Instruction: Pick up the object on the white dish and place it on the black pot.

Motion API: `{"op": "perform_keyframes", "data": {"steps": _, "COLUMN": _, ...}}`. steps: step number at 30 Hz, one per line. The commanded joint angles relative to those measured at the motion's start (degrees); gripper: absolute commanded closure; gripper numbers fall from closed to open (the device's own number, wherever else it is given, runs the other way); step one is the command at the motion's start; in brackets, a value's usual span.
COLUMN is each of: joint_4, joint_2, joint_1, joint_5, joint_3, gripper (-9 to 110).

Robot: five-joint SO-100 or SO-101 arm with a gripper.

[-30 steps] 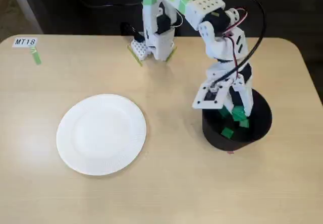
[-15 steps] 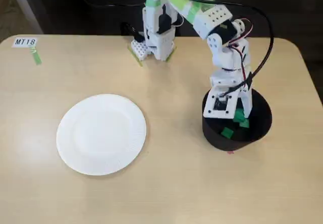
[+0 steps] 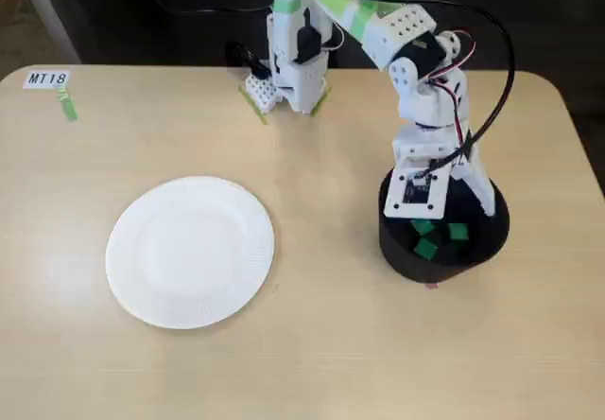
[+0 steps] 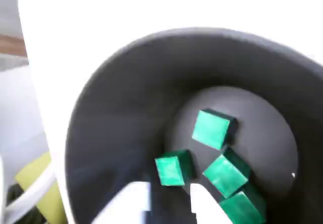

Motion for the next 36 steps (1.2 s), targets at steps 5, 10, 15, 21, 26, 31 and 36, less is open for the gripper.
{"op": "perform_keyframes", "data": {"steps": 5, "joint_4": 6.6, "joint_2": 3.6, "joint_1": 6.6, "joint_5": 5.4, "joint_3": -17.4, "gripper": 101}}
{"op": "perform_keyframes", "data": {"steps": 10, "joint_4": 11.7, "joint_2": 9.1, "joint_1": 14.2, "joint_5": 18.5, "joint_3": -23.0, "gripper": 101}}
{"op": "perform_keyframes", "data": {"steps": 15, "joint_4": 22.9, "joint_2": 20.6, "joint_1": 22.7, "joint_5": 25.4, "joint_3": -20.8, "gripper": 101}}
{"op": "perform_keyframes", "data": {"steps": 21, "joint_4": 26.7, "joint_2": 46.7, "joint_1": 33.7, "joint_5": 26.5, "joint_3": -1.7, "gripper": 102}}
{"op": "perform_keyframes", "data": {"steps": 26, "joint_4": 29.4, "joint_2": 65.7, "joint_1": 39.5, "joint_5": 25.4, "joint_3": 14.5, "gripper": 102}}
{"op": "perform_keyframes", "data": {"steps": 31, "joint_4": 29.1, "joint_2": 79.8, "joint_1": 37.6, "joint_5": 26.1, "joint_3": 32.4, "gripper": 102}}
{"op": "perform_keyframes", "data": {"steps": 36, "joint_4": 29.6, "joint_2": 93.5, "joint_1": 34.9, "joint_5": 27.2, "joint_3": 48.9, "gripper": 102}}
